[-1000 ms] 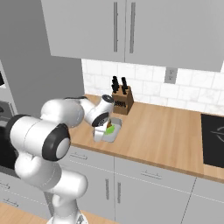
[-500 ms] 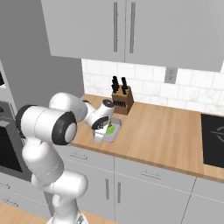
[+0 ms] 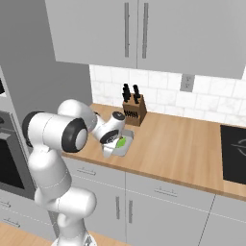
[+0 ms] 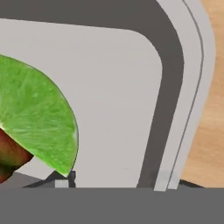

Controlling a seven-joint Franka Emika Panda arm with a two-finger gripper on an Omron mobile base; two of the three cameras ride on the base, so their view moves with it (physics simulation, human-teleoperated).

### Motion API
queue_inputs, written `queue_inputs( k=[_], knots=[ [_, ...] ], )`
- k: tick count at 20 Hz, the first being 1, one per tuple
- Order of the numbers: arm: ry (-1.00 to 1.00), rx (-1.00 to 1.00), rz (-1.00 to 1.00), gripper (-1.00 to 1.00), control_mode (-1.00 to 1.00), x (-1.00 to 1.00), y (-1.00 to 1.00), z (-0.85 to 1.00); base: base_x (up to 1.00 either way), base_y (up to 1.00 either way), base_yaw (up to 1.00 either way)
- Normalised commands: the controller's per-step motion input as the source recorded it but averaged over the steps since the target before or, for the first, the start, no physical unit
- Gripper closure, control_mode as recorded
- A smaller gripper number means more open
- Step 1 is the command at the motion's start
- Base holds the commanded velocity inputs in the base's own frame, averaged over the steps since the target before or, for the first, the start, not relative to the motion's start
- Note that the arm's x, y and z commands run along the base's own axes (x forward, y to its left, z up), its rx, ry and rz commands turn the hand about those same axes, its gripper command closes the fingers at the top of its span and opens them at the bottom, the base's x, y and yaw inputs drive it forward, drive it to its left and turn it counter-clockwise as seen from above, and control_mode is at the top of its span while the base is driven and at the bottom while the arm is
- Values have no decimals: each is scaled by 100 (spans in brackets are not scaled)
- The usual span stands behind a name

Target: Take the meat container that has the chicken drumstick and place it on the second highest rack of the freezer. Then take the vegetable container that has the lemon wedge and bell pepper and place it on the highest rack of the freezer.

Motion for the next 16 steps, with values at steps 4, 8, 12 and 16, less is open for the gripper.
queue_inputs(
  k=[4,8,12,16],
  knots=[
    [0,0,0,100,-100,1,1,-6,0,0,0],
    [0,0,0,100,-100,0,0,0,0,0,0],
    [0,0,1,100,-100,-3,0,-2,0,0,0],
    [0,1,19,100,-100,-35,-6,8,0,0,0]
  ],
)
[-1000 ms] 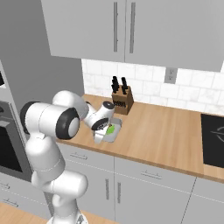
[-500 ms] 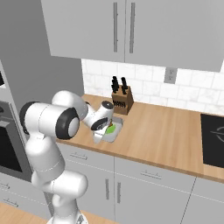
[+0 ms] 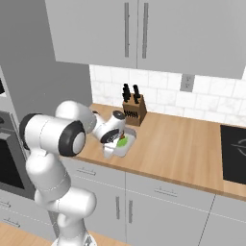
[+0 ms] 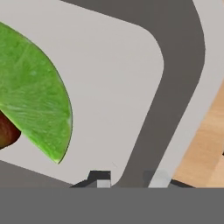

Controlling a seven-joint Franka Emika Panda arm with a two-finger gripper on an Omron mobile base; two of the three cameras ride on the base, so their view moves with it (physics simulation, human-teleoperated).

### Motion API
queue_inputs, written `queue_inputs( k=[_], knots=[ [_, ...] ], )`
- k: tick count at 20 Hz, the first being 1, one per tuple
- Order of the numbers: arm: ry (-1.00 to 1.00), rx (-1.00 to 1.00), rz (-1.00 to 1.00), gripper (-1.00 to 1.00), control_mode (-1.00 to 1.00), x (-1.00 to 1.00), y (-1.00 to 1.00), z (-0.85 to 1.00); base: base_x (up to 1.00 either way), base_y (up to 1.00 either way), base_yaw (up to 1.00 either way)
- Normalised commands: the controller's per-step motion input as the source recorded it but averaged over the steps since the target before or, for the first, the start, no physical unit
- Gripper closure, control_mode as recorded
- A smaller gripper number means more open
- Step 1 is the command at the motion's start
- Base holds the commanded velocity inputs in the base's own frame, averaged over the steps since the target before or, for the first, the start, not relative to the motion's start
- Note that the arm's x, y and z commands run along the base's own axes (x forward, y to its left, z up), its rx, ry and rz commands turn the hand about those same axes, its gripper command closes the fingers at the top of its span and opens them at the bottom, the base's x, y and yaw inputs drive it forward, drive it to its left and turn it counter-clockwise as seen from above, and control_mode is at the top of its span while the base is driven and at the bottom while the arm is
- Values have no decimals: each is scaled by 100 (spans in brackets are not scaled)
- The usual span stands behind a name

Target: Take the meat container that has the chicken drumstick and place it on the second highest rack of the freezer. Then take the vegetable container that has the lemon wedge and bell pepper and place it on the highest rack of the freezer.

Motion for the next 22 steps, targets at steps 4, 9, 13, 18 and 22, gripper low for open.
queue_inputs(
  k=[4,9,13,18,22],
  knots=[
    [-2,-1,39,100,-100,-53,-1,42,0,0,0],
    [-5,-7,46,100,-100,-65,0,78,0,0,0],
    [-2,-12,45,100,-100,-52,0,97,0,0,0],
    [-1,-9,45,100,-100,-50,0,96,0,0,0],
    [-5,-2,43,100,-100,-62,0,81,0,0,0]
  ],
)
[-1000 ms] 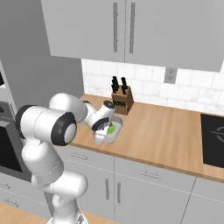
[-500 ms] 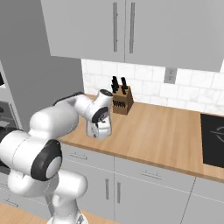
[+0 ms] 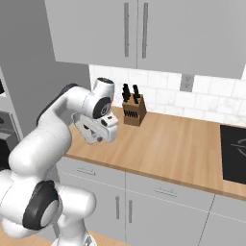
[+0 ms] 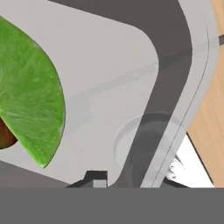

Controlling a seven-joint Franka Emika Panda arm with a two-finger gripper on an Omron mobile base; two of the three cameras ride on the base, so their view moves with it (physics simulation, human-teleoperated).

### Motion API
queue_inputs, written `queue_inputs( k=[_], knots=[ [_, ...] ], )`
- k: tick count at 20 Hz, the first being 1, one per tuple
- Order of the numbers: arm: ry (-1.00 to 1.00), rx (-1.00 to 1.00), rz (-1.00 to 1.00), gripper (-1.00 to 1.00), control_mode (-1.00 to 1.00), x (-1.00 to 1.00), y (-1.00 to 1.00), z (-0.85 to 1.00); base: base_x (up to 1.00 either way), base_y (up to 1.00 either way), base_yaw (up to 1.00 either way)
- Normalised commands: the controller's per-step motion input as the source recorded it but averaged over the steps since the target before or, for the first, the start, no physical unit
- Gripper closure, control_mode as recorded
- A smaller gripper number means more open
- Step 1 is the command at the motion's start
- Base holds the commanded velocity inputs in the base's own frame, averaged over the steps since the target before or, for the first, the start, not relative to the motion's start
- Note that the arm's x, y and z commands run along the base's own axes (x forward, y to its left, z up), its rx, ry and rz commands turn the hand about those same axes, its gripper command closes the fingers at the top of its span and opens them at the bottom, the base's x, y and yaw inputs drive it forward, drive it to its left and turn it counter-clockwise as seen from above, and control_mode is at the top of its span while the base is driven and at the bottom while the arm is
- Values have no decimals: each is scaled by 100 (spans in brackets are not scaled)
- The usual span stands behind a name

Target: Take the meat container that has the chicken drumstick and place it on the second highest rack of the freezer. Then take the vegetable container that has the lemon wedge and bell pepper and place it on the highest rack of the freezer.

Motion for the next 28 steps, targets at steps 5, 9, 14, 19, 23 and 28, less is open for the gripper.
queue_inputs(
  k=[5,9,14,19,23,28],
  knots=[
    [-12,0,42,100,-100,-83,0,62,0,0,0],
    [-17,-3,44,100,-100,-96,1,54,0,0,0],
    [-20,0,35,100,-100,-79,1,46,0,0,0],
    [-16,0,37,100,-100,-74,0,40,0,0,0],
    [-3,0,16,100,-100,-37,0,15,0,0,0],
    [0,0,0,100,-100,-2,1,0,0,0,0]
  ],
)
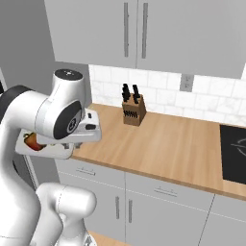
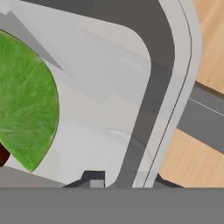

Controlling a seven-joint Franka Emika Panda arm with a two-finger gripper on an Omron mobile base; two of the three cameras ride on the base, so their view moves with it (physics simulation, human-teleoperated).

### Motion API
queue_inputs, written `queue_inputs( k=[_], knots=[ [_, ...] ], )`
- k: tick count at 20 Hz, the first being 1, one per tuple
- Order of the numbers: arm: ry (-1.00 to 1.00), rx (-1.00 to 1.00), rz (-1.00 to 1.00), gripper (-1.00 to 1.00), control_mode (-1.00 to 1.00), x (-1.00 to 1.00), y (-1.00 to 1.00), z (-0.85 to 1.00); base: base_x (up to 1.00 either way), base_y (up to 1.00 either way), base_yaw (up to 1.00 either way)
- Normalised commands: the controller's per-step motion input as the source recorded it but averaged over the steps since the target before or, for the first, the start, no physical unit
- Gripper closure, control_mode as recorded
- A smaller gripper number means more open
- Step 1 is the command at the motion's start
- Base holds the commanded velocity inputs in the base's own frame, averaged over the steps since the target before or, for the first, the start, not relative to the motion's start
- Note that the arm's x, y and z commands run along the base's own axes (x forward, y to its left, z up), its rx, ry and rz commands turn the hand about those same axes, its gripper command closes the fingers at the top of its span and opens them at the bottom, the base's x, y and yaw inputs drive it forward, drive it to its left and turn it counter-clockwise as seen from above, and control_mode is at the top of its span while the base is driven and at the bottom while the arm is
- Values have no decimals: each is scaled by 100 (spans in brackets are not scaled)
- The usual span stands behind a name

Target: Take the meat container that has the chicken drumstick and place it on the second highest rack of the freezer. Then take the vegetable container that has the lemon wedge and bell pepper and place it on the highest rack of the freezer.

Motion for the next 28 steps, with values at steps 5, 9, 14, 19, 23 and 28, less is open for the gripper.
queue_inputs(
  k=[5,9,14,19,23,28],
  knots=[
    [0,0,0,100,-100,0,0,0,0,0,0],
    [0,0,0,100,100,0,0,-1,-6,0,0],
    [0,0,0,100,100,0,0,0,-32,0,3],
    [0,0,0,100,100,0,0,0,-37,5,21],
    [0,0,0,100,100,0,0,0,-43,14,38],
    [0,0,0,100,100,0,0,0,-21,48,53]
  ],
)
